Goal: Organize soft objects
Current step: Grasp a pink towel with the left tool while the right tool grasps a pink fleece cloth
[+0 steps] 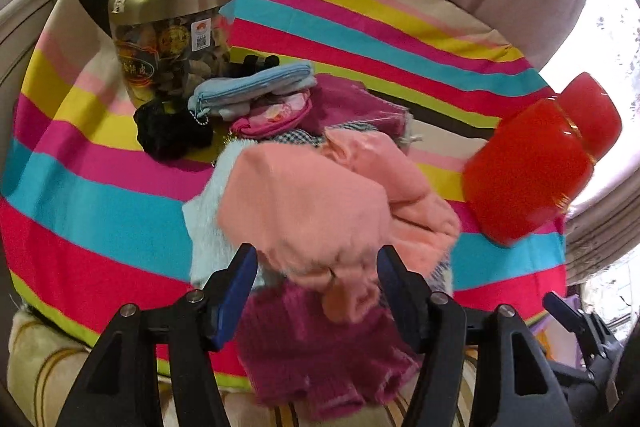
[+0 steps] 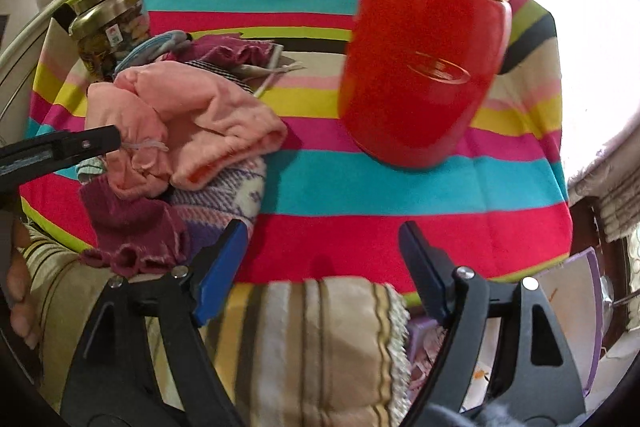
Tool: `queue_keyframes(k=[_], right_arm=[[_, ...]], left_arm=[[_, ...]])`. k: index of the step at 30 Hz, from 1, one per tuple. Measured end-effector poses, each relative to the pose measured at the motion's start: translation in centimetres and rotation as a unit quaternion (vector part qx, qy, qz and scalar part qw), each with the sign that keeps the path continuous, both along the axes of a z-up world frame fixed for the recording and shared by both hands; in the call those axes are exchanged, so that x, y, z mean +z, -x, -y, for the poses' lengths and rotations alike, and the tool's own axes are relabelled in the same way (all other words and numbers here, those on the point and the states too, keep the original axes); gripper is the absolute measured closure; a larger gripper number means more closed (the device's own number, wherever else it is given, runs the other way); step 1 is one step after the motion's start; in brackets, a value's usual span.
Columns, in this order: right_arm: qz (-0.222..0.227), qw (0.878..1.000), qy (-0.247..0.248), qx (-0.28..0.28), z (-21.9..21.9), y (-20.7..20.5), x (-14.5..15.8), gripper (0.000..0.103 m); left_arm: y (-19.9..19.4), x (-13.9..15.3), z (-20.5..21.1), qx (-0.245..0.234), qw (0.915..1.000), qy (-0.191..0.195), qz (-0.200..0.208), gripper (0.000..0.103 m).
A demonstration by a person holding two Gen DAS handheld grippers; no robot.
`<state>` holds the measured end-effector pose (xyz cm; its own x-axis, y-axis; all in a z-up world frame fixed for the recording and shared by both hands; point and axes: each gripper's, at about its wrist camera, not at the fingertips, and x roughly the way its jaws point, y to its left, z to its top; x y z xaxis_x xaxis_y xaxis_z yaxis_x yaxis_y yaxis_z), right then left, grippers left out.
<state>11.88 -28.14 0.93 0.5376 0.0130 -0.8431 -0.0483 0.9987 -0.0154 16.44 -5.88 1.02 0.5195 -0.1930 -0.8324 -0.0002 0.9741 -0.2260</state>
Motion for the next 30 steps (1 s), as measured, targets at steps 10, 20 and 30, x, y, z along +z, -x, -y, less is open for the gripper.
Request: queue_keyframes(k=[10,20,30], right_arm=[[0.002,1.0,0.013,0.028,-2.7,-3.2,-0.5,0.02],[-0.001,0.998,0.006,0.068,-6.7,-7.0,-1.1,0.02],[-0.013,0.995,-0.001,0.099,-9.5,-10.1,-2.5,0.02]], left_arm=[[-0.8,-1.0,-0.7,-0.021,0.9991,0.025,0.028,0.078],[1.3,-0.1,-4.5,0.041,0.9918,0.082,0.09,0.081],[1.6,0.3,-7.4,0.098,0.9826,0.099,0.123,0.081]])
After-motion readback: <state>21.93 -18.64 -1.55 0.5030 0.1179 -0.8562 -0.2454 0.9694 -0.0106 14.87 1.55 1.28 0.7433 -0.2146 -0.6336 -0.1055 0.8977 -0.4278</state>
